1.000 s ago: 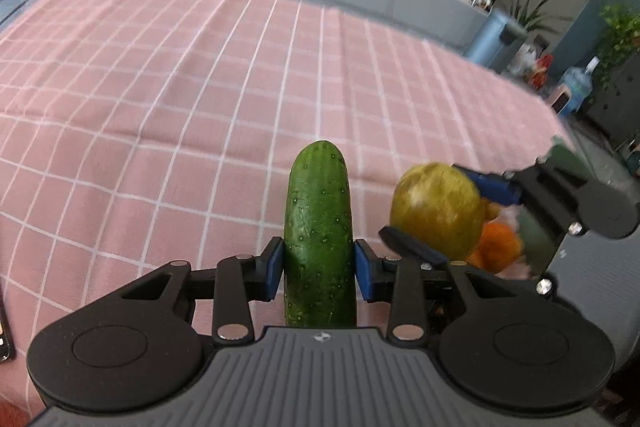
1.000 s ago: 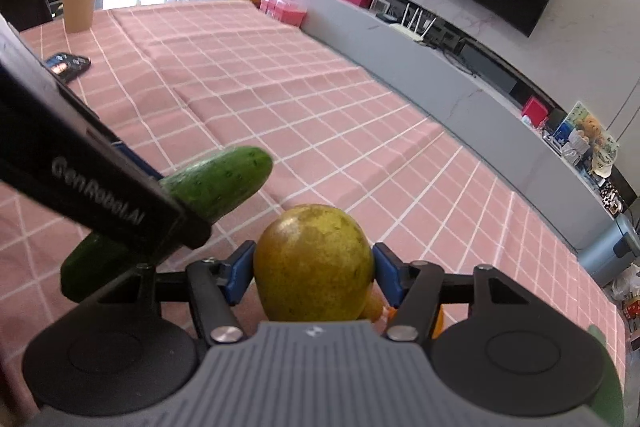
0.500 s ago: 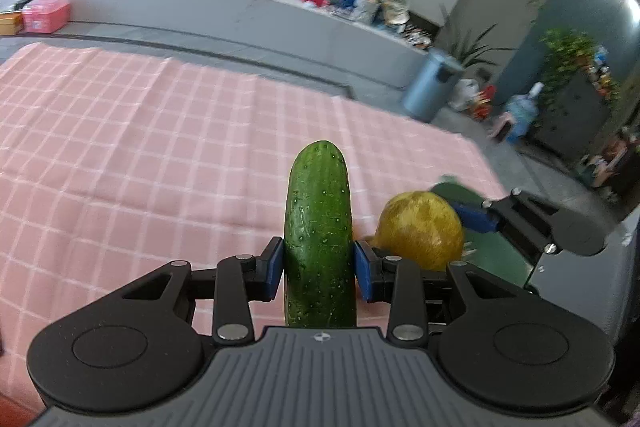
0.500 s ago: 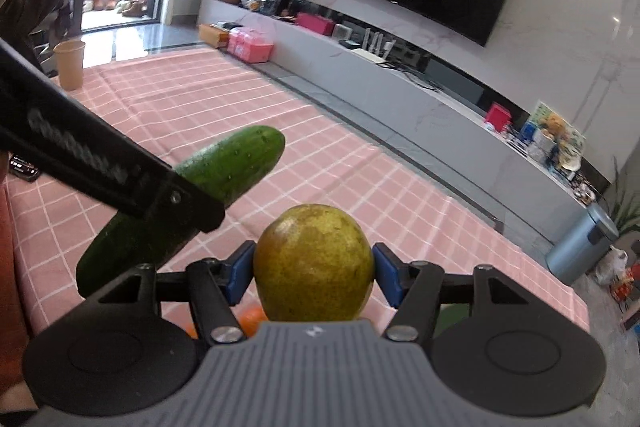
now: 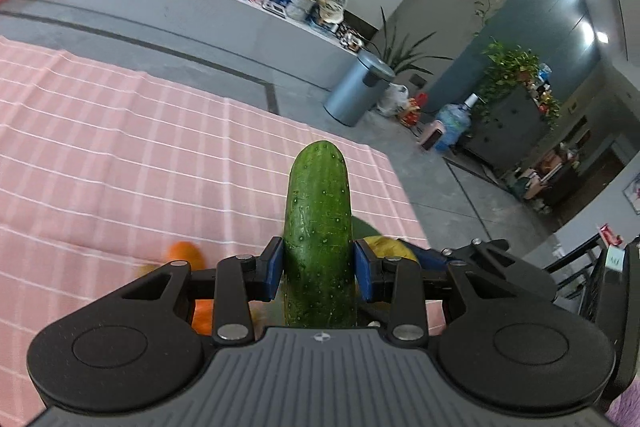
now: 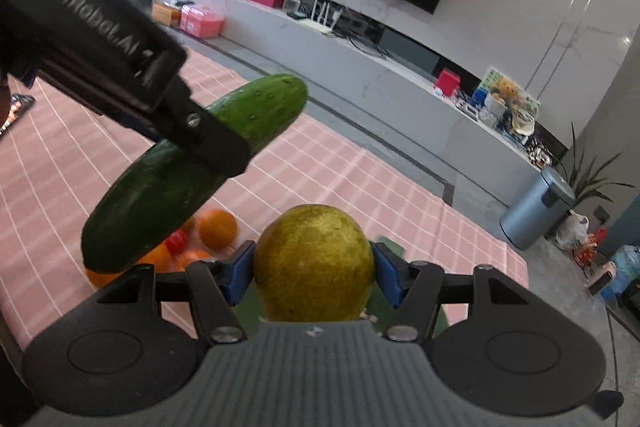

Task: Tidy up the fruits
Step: 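Lift and carry the cucumber with the left tool while the right tool carries the pomelo to the colander, then open both tools to drop the cucumber and pomelo into the green colander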

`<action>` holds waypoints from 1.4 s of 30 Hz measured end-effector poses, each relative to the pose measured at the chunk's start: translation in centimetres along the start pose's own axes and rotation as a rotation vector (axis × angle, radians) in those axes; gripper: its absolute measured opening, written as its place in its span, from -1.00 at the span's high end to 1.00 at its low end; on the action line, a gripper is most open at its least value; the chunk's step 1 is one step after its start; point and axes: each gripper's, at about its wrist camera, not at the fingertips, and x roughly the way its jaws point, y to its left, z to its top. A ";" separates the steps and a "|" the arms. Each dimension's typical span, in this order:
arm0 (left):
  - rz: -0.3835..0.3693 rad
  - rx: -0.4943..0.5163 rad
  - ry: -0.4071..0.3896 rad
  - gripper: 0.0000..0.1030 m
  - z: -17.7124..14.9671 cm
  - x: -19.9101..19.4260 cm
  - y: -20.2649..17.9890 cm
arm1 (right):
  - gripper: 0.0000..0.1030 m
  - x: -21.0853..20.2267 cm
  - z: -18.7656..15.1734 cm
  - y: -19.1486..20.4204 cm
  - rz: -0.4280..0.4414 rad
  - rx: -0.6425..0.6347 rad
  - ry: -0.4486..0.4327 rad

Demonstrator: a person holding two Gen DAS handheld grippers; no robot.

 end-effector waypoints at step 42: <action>0.159 0.109 0.307 0.07 -1.9 9.9 -3.3 | -0.28 9.4 -5.4 -1.9 0.104 -0.091 0.313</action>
